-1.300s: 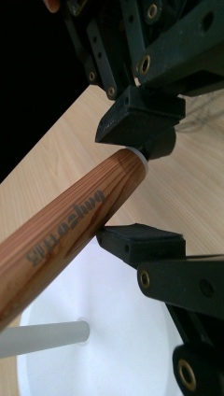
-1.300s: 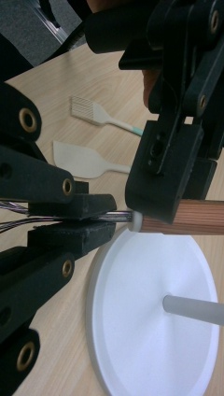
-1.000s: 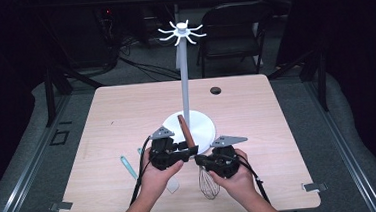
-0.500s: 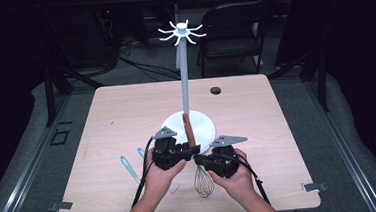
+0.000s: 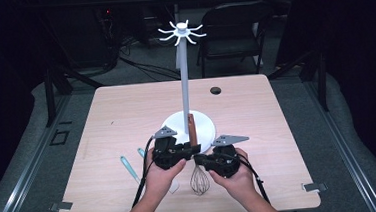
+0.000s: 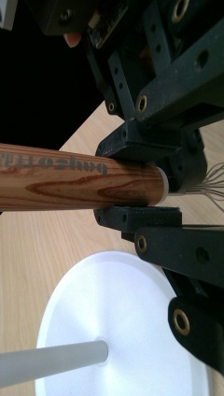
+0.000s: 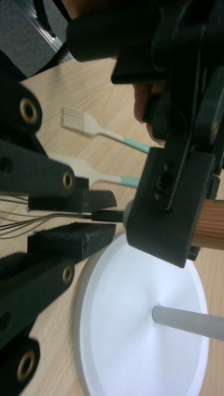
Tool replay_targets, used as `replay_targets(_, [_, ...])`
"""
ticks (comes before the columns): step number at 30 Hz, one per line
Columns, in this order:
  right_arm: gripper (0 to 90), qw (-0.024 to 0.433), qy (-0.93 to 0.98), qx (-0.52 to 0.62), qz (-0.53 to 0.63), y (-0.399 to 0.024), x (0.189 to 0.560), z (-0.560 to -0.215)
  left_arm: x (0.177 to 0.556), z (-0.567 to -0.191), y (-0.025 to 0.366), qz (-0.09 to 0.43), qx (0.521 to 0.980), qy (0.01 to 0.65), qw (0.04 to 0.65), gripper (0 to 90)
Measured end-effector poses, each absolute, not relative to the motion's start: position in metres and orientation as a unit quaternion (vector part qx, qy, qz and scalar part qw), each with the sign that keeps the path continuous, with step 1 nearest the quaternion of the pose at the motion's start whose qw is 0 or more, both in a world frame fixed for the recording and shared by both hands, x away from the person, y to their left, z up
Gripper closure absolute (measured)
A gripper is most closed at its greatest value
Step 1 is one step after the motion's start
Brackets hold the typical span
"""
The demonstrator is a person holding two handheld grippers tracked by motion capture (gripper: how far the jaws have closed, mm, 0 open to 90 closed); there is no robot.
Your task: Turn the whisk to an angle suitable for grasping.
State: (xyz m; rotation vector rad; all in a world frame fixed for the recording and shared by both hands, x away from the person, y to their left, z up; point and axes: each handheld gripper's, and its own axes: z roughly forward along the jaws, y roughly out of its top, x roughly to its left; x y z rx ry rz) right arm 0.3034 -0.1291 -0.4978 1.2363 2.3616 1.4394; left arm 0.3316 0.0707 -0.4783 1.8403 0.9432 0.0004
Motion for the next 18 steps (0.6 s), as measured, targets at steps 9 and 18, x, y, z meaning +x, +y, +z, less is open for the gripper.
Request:
replay_targets(9, [76.4, 0.062, 0.775, 0.419, 0.469, -0.158, 0.295, -0.495, 0.333, -0.469, 0.078, 0.023, 0.765, 0.396, 0.507, 70.0])
replay_targets(18, [74.3, 0.072, 0.766, 0.453, 0.45, -0.193, 0.293, -0.509, 0.334, -0.451, 0.08, 0.067, 0.775, 0.379, 0.501, 70.5])
